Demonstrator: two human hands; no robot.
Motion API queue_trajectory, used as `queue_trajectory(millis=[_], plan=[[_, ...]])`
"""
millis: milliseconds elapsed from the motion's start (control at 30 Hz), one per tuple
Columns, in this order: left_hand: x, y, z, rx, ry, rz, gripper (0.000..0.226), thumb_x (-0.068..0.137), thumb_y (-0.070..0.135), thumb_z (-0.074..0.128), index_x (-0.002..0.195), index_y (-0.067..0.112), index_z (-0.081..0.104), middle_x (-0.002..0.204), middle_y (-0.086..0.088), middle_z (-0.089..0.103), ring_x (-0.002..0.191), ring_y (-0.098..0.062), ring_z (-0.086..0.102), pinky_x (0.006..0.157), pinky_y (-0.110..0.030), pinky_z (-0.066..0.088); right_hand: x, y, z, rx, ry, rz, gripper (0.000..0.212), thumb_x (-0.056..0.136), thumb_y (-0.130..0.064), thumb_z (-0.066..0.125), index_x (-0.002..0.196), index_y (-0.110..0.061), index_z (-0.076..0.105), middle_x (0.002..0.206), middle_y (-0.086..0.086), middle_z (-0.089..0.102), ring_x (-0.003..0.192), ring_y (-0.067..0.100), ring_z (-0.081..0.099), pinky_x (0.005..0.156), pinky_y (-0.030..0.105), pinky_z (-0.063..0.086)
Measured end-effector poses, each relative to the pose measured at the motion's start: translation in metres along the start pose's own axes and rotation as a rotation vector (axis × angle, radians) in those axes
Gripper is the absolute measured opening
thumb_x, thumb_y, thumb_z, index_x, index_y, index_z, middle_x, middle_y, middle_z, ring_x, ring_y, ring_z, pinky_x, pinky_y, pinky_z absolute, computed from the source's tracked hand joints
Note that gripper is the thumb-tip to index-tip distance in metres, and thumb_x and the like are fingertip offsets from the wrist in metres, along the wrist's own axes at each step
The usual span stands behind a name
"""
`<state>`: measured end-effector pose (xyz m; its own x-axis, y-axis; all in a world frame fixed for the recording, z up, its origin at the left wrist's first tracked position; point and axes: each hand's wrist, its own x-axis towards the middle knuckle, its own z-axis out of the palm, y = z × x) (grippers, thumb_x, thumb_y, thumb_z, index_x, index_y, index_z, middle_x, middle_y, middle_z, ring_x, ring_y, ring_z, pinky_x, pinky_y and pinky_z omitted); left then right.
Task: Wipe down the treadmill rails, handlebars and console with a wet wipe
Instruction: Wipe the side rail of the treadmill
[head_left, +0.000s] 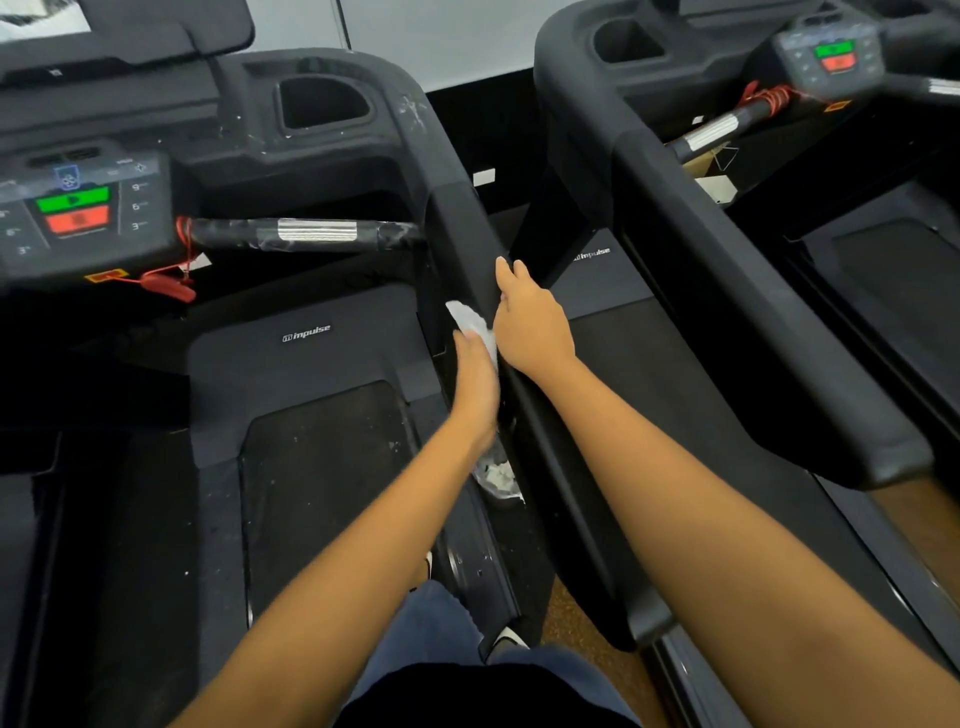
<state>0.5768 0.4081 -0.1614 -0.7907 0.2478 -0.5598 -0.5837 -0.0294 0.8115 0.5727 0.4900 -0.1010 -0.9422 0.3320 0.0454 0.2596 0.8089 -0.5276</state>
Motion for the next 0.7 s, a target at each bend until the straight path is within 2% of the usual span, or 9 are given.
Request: queue_trajectory(millis=[67,133,167,200,300,367,433,567,700], plan=[[-0.047,-0.025,0.006,-0.010,-0.022,-0.030,0.096,0.061,0.094,0.030,0.145,0.048,0.027,0.145,0.009,0.046,0.129,-0.016,0.048,0.109,-0.045,0.037,0.000,0.000,0.000,-0.009,0.005,0.002,0.054,0.099,-0.006,0.034,0.152,-0.011,0.022,0.157,0.011,0.024,0.122,0.031,0.048,0.081,0.031,0.040],[-0.078,-0.043,0.012,0.010,-0.014,-0.012,0.070,0.086,0.075,0.025,0.149,0.050,0.009,0.152,0.015,0.030,0.139,-0.016,0.033,0.116,-0.045,0.026,0.000,0.000,0.001,-0.018,0.008,-0.008,0.054,0.100,-0.007,0.034,0.152,-0.011,0.023,0.157,0.011,0.024,0.118,0.030,0.050,0.079,0.030,0.039],[-0.079,-0.047,0.015,0.004,-0.022,-0.017,0.063,0.094,0.066,0.023,0.150,0.047,0.004,0.155,0.015,0.024,0.142,-0.015,0.027,0.117,-0.044,0.021,0.000,0.000,0.001,-0.020,0.010,-0.012,0.053,0.100,-0.007,0.034,0.152,-0.010,0.023,0.157,0.011,0.025,0.118,0.030,0.051,0.079,0.030,0.040],[-0.068,-0.047,0.016,-0.001,-0.026,-0.020,0.065,0.093,0.068,0.025,0.151,0.045,0.005,0.156,0.014,0.022,0.143,-0.015,0.025,0.118,-0.043,0.020,0.000,0.000,0.002,-0.021,0.011,-0.014,0.053,0.099,-0.007,0.034,0.152,-0.010,0.023,0.156,0.012,0.025,0.117,0.030,0.051,0.080,0.031,0.040],[-0.026,-0.021,0.008,-0.024,-0.021,0.001,0.108,0.055,0.096,0.035,0.148,0.041,0.026,0.150,0.007,0.040,0.133,-0.016,0.043,0.111,-0.044,0.034,-0.001,-0.001,0.003,-0.044,0.017,-0.008,0.055,0.098,-0.007,0.035,0.152,-0.011,0.022,0.156,0.012,0.026,0.119,0.029,0.050,0.077,0.031,0.039],[-0.004,-0.006,0.004,-0.006,-0.033,0.082,0.103,0.064,0.091,0.034,0.148,0.032,0.031,0.142,0.001,0.050,0.123,-0.015,0.054,0.105,-0.041,0.044,-0.006,-0.004,0.003,-0.083,0.018,0.010,0.058,0.098,-0.009,0.038,0.152,-0.012,0.019,0.157,0.011,0.023,0.123,0.028,0.048,0.080,0.033,0.042],[0.002,-0.001,0.003,-0.010,-0.031,0.118,0.098,0.069,0.085,0.032,0.149,0.028,0.029,0.143,-0.001,0.050,0.123,-0.015,0.054,0.104,-0.040,0.045,-0.012,-0.005,0.004,-0.129,0.018,0.025,0.060,0.098,-0.013,0.040,0.153,-0.014,0.016,0.159,0.011,0.019,0.127,0.027,0.046,0.083,0.034,0.045],[-0.016,-0.018,0.001,-0.042,-0.082,0.083,0.106,0.060,0.091,0.037,0.150,0.036,0.023,0.150,0.002,0.041,0.130,-0.015,0.048,0.107,-0.042,0.042,-0.025,0.000,0.005,-0.216,0.004,-0.020,0.064,0.099,-0.022,0.044,0.154,-0.016,0.012,0.159,0.014,0.015,0.128,0.029,0.044,0.087,0.038,0.049],[-0.061,-0.053,0.002,-0.024,-0.107,0.040,0.111,0.049,0.099,0.035,0.147,0.048,0.022,0.147,0.007,0.044,0.129,-0.012,0.048,0.108,-0.041,0.041,-0.046,0.010,0.001,-0.180,-0.028,-0.060,0.055,0.104,-0.030,0.031,0.154,-0.018,0.012,0.160,0.014,0.011,0.131,0.034,0.039,0.092,0.043,0.048]])
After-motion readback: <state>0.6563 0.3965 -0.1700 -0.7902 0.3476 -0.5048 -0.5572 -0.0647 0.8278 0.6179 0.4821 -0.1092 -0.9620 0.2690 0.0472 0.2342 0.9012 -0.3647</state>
